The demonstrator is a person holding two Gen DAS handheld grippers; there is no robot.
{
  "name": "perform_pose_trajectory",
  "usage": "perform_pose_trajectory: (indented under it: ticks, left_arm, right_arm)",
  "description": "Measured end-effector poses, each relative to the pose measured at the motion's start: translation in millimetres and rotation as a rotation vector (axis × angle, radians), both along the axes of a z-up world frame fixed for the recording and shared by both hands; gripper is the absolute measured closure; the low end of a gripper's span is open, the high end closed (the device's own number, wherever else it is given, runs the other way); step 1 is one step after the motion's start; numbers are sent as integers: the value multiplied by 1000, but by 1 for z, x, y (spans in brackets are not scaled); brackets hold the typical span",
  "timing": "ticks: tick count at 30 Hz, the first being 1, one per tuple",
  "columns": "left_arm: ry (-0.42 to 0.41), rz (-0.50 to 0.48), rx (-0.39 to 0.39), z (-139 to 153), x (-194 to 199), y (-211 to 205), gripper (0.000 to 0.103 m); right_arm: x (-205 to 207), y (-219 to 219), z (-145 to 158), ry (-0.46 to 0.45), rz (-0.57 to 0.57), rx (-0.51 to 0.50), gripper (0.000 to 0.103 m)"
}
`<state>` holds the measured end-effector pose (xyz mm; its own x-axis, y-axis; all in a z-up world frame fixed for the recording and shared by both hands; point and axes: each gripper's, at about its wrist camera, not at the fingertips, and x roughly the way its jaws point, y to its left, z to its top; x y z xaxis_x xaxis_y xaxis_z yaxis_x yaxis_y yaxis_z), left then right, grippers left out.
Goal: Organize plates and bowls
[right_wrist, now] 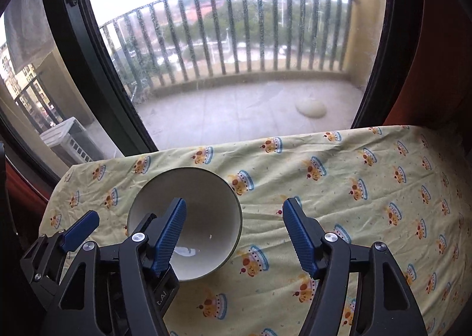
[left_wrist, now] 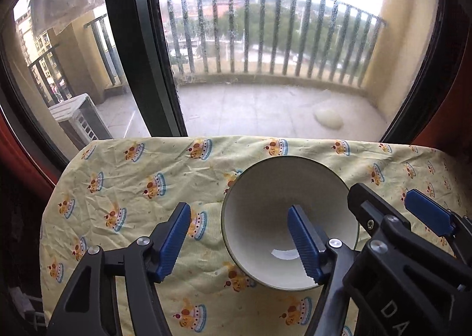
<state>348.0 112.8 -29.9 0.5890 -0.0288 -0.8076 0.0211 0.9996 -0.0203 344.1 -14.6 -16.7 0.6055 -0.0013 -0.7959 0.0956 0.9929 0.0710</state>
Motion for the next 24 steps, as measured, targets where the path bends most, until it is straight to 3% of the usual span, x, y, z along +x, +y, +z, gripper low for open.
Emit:
perform_pose_trajectory:
  ticks: [11, 14, 16, 24]
  left_arm:
    - [54, -29, -18, -37, 23, 0, 61]
    - [66, -27, -17, -42, 27, 0, 69]
    - [80, -28, -27, -44, 28, 1, 73]
    - [73, -32, -27, -43, 28, 3, 77]
  right_arm:
    - [26, 2, -41, 68, -34, 12, 55]
    - [31, 3, -49, 77, -38, 6, 66]
    - [33, 2, -53, 82, -38, 18, 84]
    - [36, 4, -53, 82, -51, -3, 83]
